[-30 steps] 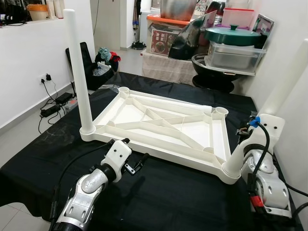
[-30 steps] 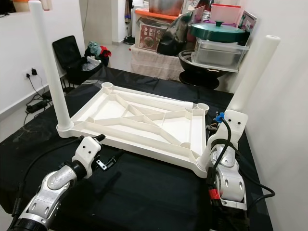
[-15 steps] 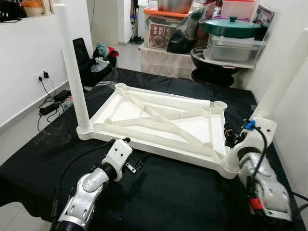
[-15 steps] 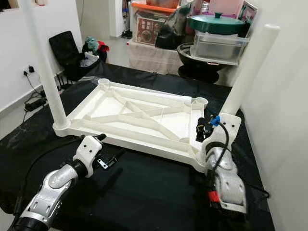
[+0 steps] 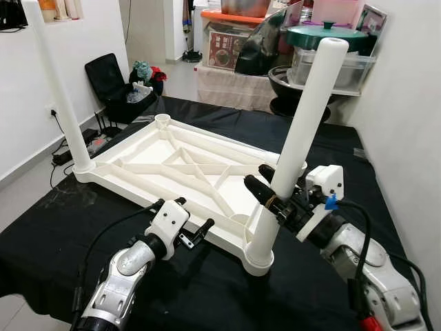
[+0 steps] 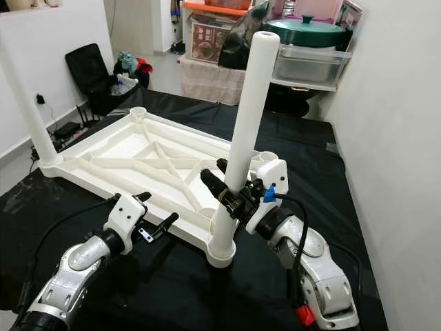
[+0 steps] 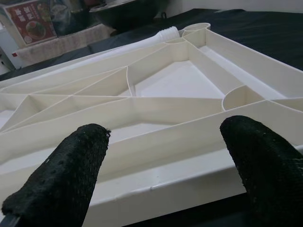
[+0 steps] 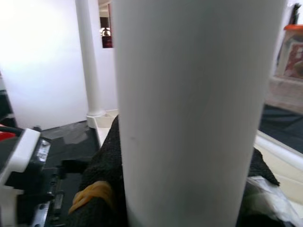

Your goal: Building children table

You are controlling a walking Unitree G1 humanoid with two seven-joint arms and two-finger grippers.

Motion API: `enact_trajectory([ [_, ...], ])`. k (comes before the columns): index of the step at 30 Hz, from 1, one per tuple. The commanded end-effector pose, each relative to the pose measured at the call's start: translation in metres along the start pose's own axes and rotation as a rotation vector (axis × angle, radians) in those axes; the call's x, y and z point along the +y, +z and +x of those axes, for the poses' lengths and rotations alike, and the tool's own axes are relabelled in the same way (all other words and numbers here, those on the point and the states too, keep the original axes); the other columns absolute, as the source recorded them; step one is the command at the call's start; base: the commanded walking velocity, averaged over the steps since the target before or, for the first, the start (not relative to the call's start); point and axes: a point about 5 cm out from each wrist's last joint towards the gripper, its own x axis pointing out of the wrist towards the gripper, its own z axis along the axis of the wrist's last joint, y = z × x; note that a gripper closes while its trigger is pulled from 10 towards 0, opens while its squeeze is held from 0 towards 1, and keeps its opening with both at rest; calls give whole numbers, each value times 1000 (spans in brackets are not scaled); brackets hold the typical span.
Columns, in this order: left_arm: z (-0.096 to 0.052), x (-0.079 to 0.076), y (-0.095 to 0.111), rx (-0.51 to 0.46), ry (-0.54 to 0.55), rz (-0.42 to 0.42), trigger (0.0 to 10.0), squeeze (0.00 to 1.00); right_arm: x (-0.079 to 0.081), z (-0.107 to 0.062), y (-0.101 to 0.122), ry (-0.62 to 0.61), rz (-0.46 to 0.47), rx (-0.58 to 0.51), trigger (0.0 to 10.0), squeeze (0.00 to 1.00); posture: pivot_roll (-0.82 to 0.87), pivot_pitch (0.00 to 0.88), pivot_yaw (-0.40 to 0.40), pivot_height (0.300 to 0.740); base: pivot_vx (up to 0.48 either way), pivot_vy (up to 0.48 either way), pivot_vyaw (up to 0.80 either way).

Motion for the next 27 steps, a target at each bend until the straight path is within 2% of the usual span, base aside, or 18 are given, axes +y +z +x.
enact_trajectory([
  [1,-1,-2,-1,9,-10,-3,10000,0,-8,-1,-13,-76,-31,68,0,0,39,0,-89,740,0,0,0],
  [2,-1,-2,-1,9,-10,-3,10000,0,-8,-1,-13,-76,-31,68,0,0,39,0,-89,740,0,0,0],
  [3,-1,-2,-1,8,-10,-3,10000,0,-17,-1,-21,-159,-59,112,0,0,39,0,-88,740,0,0,0],
  [5,-1,-2,-1,8,-10,-3,10000,0,-17,-1,-21,-159,-59,112,0,0,39,0,-88,740,0,0,0],
  [6,-1,-1,-1,9,-9,-2,10000,0,-48,-7,-41,-440,-83,270,0,0,42,0,-90,740,0,0,0],
  [7,-1,-1,-1,9,-9,-2,10000,0,-48,-7,-41,-440,-83,270,0,0,42,0,-90,740,0,0,0],
  [8,-2,-1,-1,8,-9,-4,10000,0,-83,-35,-57,-802,-93,407,0,0,50,0,-95,740,0,0,0],
  [9,-2,-1,-1,8,-9,-4,10000,0,-83,-35,-57,-802,-93,407,0,0,50,0,-95,740,0,0,0],
  [10,-4,-1,-1,9,-9,-4,10000,0,-102,-61,-67,-1059,-106,510,0,0,46,0,-93,740,0,0,0],
  [11,-4,-1,-1,9,-9,-4,10000,0,-102,-61,-67,-1059,-106,510,0,0,46,0,-93,740,0,0,0],
  [12,-4,-2,-2,11,-9,-6,10000,0,-109,-78,-72,-1216,-92,565,0,0,35,0,-90,740,0,0,0],
  [14,-4,-3,-2,11,-10,-7,10000,0,-107,-82,-75,-1249,-76,585,0,0,28,0,-87,740,0,0,0],
  [17,-2,-4,-1,9,-17,-9,10000,0,-97,-72,-79,-1189,-33,599,0,0,26,0,-86,740,0,0,0],
  [18,-1,-5,-1,7,-19,-9,10000,0,-91,-65,-82,-1147,-10,594,10000,0,29,0,-89,740,0,0,0],
  [22,1,-6,1,4,-21,-10,10000,0,-85,-53,-81,-1097,8,542,10000,0,33,0,-89,740,0,0,0],
  [23,0,-5,0,4,-21,-10,10000,0,-84,-48,-76,-1082,11,491,10000,447,40,0,-91,740,0,0,0],
  [24,-1,-4,0,7,-20,-9,10000,0,-84,-42,-71,-1078,21,446,10000,1000,43,0,-93,740,0,0,0],
  [27,-5,-1,-3,14,-14,-9,10000,0,-82,-29,-61,-1001,73,352,10000,1000,47,0,-93,740,0,0,0],
])
